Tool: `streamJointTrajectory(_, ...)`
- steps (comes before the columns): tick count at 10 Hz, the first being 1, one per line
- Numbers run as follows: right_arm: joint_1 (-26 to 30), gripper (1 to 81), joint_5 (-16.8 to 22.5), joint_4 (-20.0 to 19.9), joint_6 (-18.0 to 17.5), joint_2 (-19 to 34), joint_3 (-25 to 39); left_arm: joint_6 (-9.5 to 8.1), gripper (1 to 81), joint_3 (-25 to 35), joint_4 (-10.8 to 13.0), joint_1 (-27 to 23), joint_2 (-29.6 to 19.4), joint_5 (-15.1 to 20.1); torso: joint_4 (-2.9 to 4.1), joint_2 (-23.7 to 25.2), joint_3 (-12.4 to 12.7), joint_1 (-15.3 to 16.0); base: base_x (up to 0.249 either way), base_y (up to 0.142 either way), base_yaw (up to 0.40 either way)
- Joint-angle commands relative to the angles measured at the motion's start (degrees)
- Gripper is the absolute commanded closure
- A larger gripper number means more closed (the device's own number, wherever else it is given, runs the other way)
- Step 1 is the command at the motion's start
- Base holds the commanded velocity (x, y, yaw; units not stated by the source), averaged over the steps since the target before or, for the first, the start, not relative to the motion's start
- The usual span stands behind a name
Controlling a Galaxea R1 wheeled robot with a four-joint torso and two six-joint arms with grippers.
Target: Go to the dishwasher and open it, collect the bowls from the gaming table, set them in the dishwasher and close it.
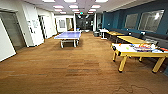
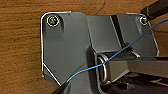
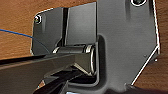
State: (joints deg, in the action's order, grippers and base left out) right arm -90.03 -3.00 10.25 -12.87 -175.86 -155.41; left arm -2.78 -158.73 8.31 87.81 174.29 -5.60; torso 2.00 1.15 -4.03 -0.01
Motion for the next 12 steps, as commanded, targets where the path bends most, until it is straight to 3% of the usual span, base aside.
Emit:
streamJointTrajectory(1, 2.0, 1.0, 3.1, 0.6, 0.3, -0.4, 0.2, 0.41, 1.0, -0.2, -0.2, -2.4, 0.2, 2.9, 0.0, 0.0, 0.0, 0.0, 0.192, 0.0, 0.0)
streamJointTrajectory(12, 2.5, 1.0, 3.2, 0.5, 0.3, 0.0, -0.3, 0.58, 1.0, -0.2, 0.2, -2.4, 0.2, 2.8, 0.0, 0.0, 0.0, 0.0, 0.191, 0.0, 0.0)
